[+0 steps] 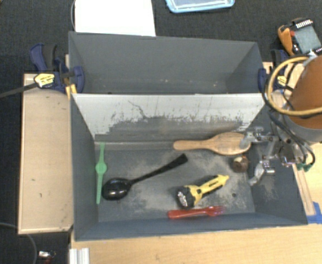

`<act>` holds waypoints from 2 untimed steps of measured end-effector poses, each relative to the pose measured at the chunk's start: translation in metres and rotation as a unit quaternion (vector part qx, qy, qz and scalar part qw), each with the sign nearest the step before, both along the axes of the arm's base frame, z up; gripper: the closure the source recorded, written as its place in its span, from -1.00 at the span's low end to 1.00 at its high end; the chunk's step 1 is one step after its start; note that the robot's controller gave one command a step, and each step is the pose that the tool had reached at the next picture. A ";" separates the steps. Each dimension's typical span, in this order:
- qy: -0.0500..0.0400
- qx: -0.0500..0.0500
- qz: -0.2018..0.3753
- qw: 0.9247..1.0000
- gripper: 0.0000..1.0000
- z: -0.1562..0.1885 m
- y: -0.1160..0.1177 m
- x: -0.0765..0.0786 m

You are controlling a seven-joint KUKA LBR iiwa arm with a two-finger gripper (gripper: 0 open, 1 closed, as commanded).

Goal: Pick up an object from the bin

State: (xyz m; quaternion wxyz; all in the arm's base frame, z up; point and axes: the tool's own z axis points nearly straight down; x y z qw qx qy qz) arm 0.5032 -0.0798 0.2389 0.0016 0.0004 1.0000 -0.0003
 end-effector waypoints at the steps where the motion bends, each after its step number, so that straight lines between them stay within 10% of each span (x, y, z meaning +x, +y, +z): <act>1: -0.001 0.000 0.073 0.997 -1.00 -0.075 0.025 0.004; 2: -0.003 -0.001 0.139 0.990 -1.00 -0.078 0.070 -0.003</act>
Offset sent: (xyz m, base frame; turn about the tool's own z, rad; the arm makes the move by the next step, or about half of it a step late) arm -0.0035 0.0670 -0.0789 -0.2756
